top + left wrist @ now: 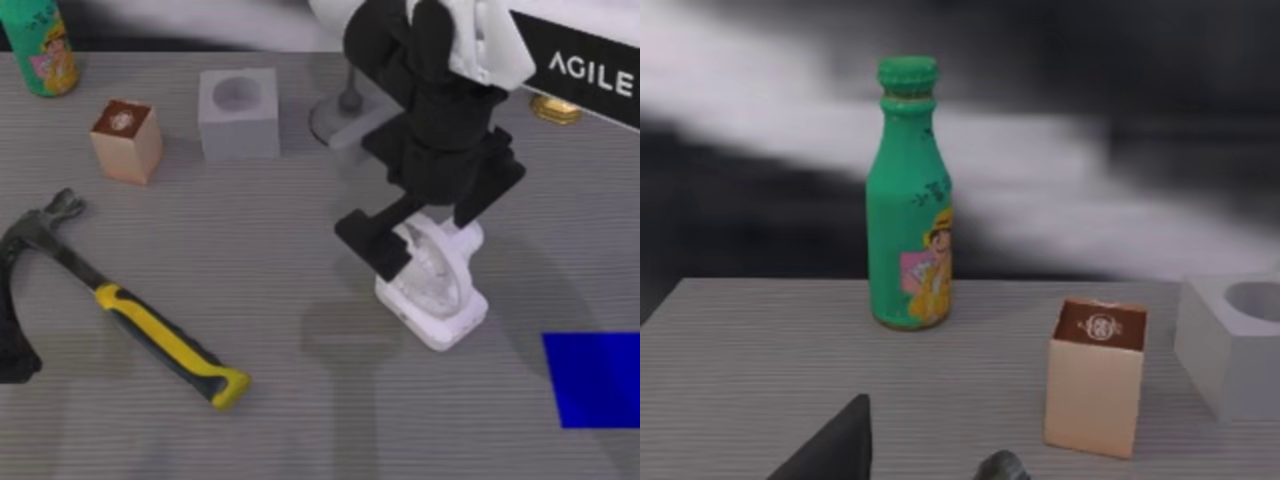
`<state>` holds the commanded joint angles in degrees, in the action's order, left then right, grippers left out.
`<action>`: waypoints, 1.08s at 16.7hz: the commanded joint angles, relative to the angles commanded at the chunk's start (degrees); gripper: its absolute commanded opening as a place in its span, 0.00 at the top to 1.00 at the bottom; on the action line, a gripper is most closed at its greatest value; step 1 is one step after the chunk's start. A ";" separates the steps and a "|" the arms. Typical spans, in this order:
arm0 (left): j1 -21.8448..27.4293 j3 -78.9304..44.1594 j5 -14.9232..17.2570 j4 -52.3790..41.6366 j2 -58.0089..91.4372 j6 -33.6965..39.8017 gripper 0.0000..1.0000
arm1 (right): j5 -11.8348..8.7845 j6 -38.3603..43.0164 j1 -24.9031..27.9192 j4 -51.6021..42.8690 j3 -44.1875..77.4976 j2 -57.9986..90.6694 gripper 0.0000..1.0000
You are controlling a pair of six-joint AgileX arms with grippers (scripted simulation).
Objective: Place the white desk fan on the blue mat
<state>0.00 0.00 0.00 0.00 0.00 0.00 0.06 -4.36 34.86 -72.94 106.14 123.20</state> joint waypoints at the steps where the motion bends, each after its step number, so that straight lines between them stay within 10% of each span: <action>1: 0.00 0.00 0.00 0.00 0.00 0.00 0.00 | 0.00 0.00 0.00 0.00 0.00 0.00 0.08; 13: 0.00 0.00 0.00 0.00 0.00 0.00 0.00 | 0.00 0.00 0.00 0.00 0.00 0.00 0.98; 18: 0.00 0.00 0.00 0.00 0.00 0.00 0.00 | 0.00 0.00 0.00 0.00 0.00 0.00 1.00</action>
<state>0.00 0.00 0.00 0.00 0.00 0.00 0.06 -4.36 34.86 -72.94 106.14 123.20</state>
